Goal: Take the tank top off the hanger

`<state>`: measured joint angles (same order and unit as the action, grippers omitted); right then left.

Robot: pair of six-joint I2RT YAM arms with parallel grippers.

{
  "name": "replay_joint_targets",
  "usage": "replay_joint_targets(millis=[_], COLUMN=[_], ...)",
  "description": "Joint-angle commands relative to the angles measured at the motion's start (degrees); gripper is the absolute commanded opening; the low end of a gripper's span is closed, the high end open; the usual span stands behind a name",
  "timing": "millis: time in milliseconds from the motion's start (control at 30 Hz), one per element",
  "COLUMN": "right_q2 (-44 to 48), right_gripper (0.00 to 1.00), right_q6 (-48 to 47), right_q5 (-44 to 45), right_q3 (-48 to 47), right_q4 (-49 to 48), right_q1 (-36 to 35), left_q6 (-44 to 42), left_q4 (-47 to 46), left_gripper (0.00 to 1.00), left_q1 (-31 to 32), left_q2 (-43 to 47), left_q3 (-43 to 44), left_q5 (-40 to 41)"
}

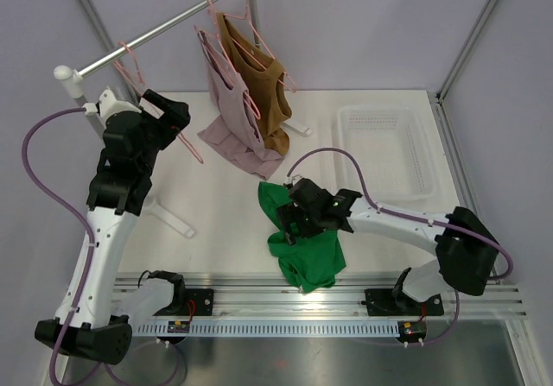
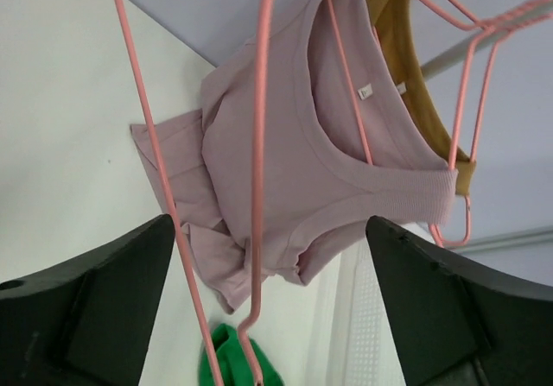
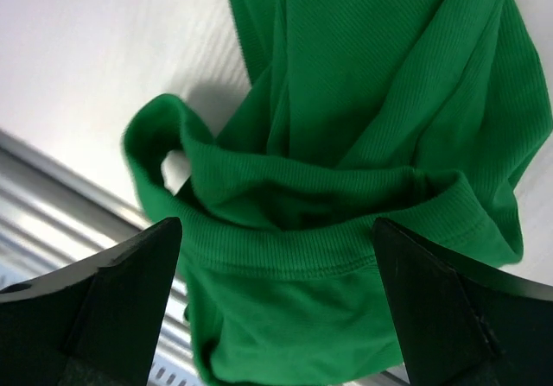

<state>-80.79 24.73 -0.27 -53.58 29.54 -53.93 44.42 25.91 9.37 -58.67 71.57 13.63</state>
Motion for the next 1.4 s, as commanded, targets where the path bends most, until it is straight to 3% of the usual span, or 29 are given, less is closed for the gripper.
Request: replay_joint_targets(millis=[0,167,233,333,367,467,600,833,1033,1200,1367], right_q2=[-7.0,-15.6,-19.0,-21.2,-21.0,-17.2,-9.4,-1.7,-0.1,-2.4,-4.9], right_gripper=[0.99,0.99,0.94,0.57,0.32,0.00,0.00,0.00,0.00,0.00,0.00], right_q6=[-0.4,-0.9,-0.9,-0.9,-0.8,-0.7,-2.0,-5.9,-11.5,-14.4,-15.2], right_q5=[10.5,10.0,9.2,9.1,10.1,12.0,17.8,29.0,30.3,28.9,24.0], right_q3=[-4.1,-5.7,-6.0,-6.6,-6.8,-7.8,-13.6,-29.4,-43.6,-53.3,-49.3], right_q4=[2.6,1.3,-0.1,-1.2,-1.3,-0.1,6.1,18.1,22.9,25.7,22.2], right_q1=[-2.3,-2.3,-2.3,-2.4,-2.7,-2.8,-2.8,2.7,14.7,24.3,36.2], left_q6=[-3.7,-9.3,-12.8,-17.9,-19.1,-23.3,-27.4,-28.2,-28.1,-26.9,-24.7], left_q4=[1.5,9.8,12.3,16.9,18.4,16.7,15.3,18.1,21.7,26.0,28.0], left_gripper=[0.99,0.99,0.99,0.99,0.99,0.99,0.99,0.99,0.99,0.99,0.99], left_q1=[-0.3,-0.3,-0.3,-0.3,-0.3,-0.3,-0.3,-0.3,-0.3,-0.3,-0.3], left_q2=[5.8,13.0,15.0,19.6,20.8,27.3,37.1,42.8,40.4,36.7,33.2], left_q3=[0.3,1.8,2.3,2.3,1.9,-3.2,-10.3,-16.0,-12.1,-6.9,-1.4], left_q5=[-4.9,-12.7,-16.3,-19.5,-20.6,-27.2,-29.6,-26.2,-25.1,-19.3,-20.4])
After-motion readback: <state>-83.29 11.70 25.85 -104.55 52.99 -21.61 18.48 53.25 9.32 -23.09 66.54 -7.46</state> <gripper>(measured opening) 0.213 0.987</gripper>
